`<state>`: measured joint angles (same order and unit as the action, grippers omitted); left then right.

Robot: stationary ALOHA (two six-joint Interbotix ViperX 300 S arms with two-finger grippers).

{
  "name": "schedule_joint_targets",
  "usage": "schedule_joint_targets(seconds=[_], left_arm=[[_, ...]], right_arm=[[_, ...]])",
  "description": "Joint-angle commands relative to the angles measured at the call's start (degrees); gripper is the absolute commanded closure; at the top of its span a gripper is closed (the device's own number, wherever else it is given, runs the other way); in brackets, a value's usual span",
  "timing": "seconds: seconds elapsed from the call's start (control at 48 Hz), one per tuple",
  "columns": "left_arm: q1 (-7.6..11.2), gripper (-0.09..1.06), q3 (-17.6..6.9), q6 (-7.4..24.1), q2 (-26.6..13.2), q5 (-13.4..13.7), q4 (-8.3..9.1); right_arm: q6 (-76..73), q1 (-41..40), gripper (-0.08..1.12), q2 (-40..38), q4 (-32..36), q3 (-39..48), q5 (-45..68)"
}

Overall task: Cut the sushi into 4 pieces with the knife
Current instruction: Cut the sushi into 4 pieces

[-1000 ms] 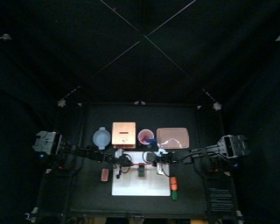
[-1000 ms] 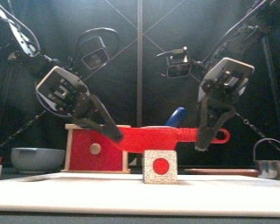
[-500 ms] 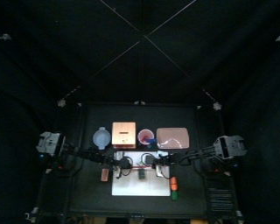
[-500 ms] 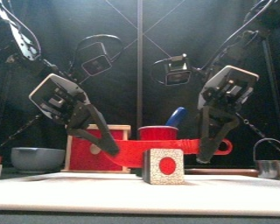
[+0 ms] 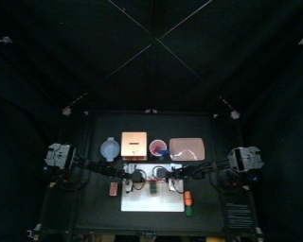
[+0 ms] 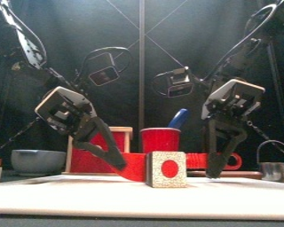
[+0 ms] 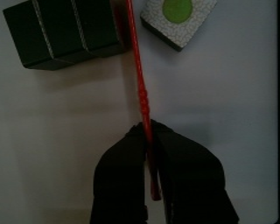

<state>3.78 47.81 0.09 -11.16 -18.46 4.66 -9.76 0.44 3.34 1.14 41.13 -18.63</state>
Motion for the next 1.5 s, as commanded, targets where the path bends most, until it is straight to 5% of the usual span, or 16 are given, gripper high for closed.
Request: schedule_joint_targets(seconds=[0.021, 0.229, 0.625, 0.771, 0.958, 1.104, 1.333, 1.5], left_arm=[[-1.85, 0.64, -0.7, 0.44, 0.35, 0.53, 1.41], [-3.6, 0.64, -0.62, 0.44, 0.7, -0.26, 3.52], [-3.6, 0.64, 2.11, 0.44, 5.63, -7.47, 4.04], [-3.34, 0.64, 2.9, 0.35, 8.35, -8.17, 4.13], [-2.29, 0.64, 3.08, 0.35, 10.81, -8.53, 5.36], [0.62, 0.64, 3.08, 0.26, 11.07, -8.96, 5.54], [4.22, 0.64, 2.99, -0.09, 10.11, -9.4, 4.22], [5.01, 0.64, 2.81, -0.09, 9.58, -9.4, 2.72]], right_arm=[[-0.26, -3.34, 0.91, -0.79, 0.79, -0.53, 0.35], [-0.18, -3.69, 0.91, -1.23, 1.23, -0.62, 1.76], [-0.18, -3.34, 0.91, -7.65, 1.49, 0.88, 5.45], [-0.18, -2.9, 0.91, -10.2, 1.76, 1.32, 6.5], [-0.18, -1.05, 0.91, -12.57, 1.93, 2.37, 9.76], [-0.35, 0.79, 0.91, -13.27, 1.32, 4.31, 13.71], [-0.35, 3.16, 0.91, -13.01, -1.41, 5.19, 16.87], [-0.35, 3.96, 0.92, -12.22, -1.58, 5.54, 17.31]])
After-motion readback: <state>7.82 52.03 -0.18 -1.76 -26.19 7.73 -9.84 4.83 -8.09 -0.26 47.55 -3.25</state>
